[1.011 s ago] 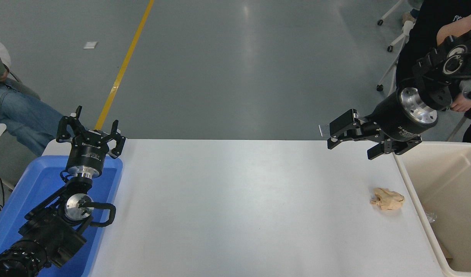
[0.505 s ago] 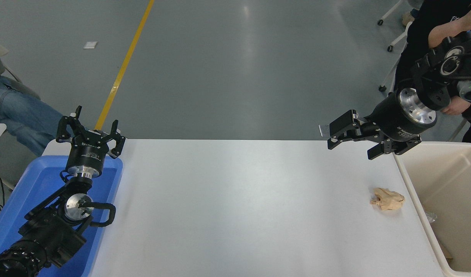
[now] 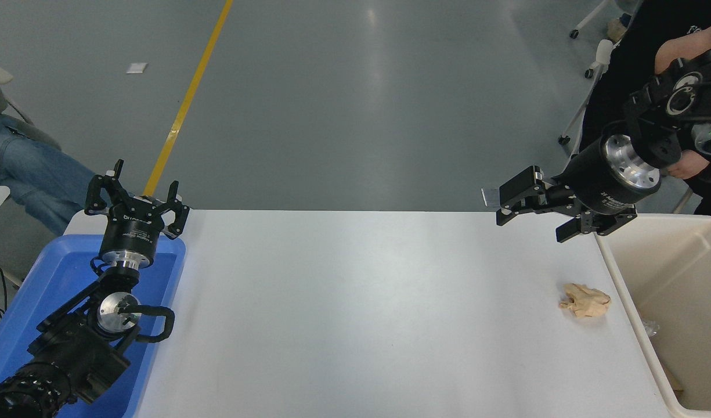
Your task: Pick up paper ball place in dustbin
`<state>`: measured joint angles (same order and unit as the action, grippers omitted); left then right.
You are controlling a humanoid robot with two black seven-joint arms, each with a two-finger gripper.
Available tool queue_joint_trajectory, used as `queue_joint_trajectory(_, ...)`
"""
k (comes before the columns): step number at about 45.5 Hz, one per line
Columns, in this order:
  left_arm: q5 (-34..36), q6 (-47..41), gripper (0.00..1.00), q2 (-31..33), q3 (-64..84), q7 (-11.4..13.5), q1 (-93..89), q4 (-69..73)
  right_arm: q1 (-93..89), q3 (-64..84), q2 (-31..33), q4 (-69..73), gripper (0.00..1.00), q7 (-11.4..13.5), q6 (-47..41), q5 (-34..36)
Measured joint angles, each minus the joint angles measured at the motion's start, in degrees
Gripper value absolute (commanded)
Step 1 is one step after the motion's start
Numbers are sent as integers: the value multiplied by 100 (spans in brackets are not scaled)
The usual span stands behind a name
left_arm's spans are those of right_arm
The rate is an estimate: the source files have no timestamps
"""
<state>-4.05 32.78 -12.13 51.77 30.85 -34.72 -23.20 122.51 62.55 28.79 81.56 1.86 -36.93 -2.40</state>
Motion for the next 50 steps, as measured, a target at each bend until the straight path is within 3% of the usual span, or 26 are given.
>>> queue_joint_trajectory(20, 3, 1, 99, 0, 0, 0, 0, -2, -297, 191, 77, -150, 100, -10, 130, 106)
queue_joint_trajectory(50, 1, 1, 99, 1, 2, 0, 0, -2, -3097, 328, 3, -2474, 100, -2, 2173, 41)
